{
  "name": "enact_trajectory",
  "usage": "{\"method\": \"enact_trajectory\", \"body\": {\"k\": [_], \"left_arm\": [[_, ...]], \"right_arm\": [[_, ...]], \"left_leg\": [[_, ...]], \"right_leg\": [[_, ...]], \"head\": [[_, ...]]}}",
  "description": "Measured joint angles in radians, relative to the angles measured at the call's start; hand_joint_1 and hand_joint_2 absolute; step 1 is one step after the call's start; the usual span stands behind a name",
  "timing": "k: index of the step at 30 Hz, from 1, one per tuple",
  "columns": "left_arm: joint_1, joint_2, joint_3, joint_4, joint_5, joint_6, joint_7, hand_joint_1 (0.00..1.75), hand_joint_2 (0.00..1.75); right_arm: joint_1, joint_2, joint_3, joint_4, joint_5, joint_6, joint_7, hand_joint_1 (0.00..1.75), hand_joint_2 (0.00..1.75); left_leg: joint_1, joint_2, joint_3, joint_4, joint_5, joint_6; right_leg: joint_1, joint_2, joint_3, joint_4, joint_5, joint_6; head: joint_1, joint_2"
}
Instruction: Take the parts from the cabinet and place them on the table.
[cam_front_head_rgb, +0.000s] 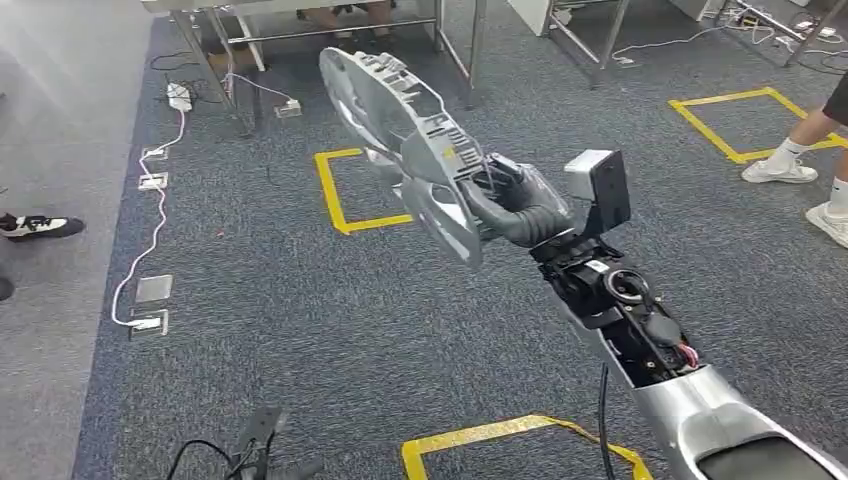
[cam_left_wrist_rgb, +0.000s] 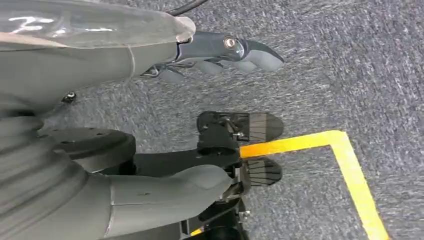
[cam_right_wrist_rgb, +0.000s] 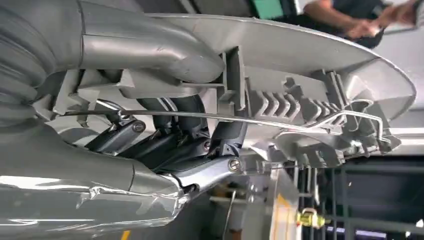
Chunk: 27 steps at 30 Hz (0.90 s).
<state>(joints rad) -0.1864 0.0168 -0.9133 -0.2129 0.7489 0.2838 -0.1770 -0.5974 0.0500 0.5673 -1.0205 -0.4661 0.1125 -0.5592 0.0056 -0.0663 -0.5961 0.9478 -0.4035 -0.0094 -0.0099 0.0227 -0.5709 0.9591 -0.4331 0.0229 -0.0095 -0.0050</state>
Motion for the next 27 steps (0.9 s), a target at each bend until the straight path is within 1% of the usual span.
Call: {"method": "enact_trajectory", "body": {"k": [2,8,27], "left_arm": [[0.001,0.003,0.0,0.0,0.014,0.014,-0.001,0.0,1.75],[0.014,0.013,0.0,0.0,0.042,0.053,0.006,0.0,1.75],[0.024,0.027,0.0,0.0,0.048,0.056,0.006,0.0,1.75]], "right_arm": [[0.003,0.003,0.0,-0.001,0.011,-0.023,-0.005,1.75,1.75],[0.024,0.003,-0.002,-0.035,0.021,-0.061,-0.008,1.75,1.75],[0.045,0.003,-0.003,-0.086,0.024,-0.063,-0.007,1.75,1.75]], "left_leg": [[0.0,0.0,0.0,0.0,0.0,0.0],[0.0,0.0,0.0,0.0,0.0,-0.001],[0.0,0.0,0.0,0.0,0.0,-0.001]], "right_leg": [[0.0,0.0,0.0,0.0,0.0,0.0],[0.0,0.0,0.0,0.0,0.0,0.0],[0.0,0.0,0.0,0.0,0.0,0.0]], "head": [[0.0,0.0],[0.0,0.0],[0.0,0.0]]}}
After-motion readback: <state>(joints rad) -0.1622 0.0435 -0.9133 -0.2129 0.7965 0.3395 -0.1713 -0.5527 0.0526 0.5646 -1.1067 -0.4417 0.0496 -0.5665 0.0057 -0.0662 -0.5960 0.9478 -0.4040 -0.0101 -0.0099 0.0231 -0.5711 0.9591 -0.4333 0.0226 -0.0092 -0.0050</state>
